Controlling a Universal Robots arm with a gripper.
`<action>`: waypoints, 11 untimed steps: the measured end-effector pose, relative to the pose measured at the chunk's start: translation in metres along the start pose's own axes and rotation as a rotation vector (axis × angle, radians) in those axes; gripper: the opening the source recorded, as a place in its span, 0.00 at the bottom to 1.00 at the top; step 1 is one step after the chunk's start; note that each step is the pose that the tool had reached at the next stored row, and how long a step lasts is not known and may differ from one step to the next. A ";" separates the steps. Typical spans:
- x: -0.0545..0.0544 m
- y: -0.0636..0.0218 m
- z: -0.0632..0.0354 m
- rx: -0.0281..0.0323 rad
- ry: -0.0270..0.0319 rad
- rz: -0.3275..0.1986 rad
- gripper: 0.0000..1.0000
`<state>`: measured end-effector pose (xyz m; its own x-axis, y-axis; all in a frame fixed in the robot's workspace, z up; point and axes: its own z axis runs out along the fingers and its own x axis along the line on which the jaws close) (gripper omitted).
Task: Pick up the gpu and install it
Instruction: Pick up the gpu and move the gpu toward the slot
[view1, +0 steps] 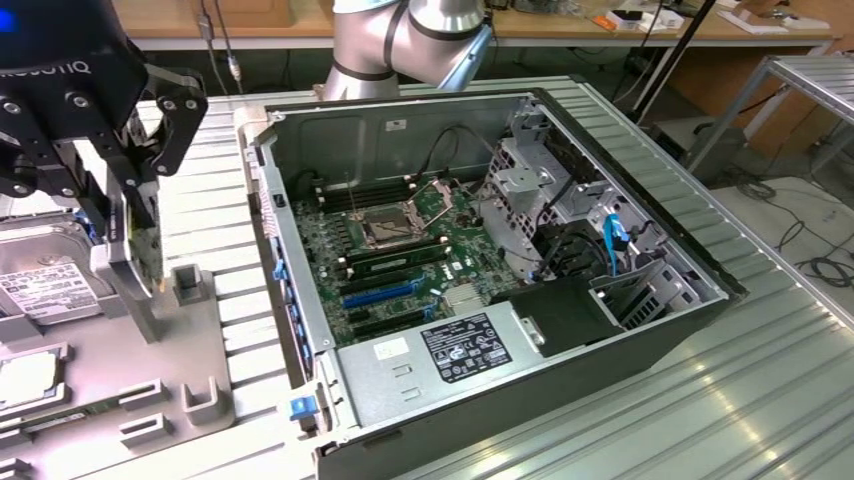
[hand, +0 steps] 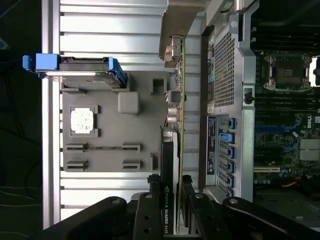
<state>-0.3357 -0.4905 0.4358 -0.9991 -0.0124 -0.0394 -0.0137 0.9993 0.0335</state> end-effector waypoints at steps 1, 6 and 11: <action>0.000 0.0000 -0.0001 0.0001 0.0000 0.000 0.27; -0.016 -0.0002 0.0005 0.0000 0.0001 0.000 0.27; -0.032 -0.0004 0.0011 0.0001 0.0001 0.000 0.27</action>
<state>-0.3040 -0.4905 0.4359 -0.9992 -0.0123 -0.0393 -0.0137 0.9993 0.0334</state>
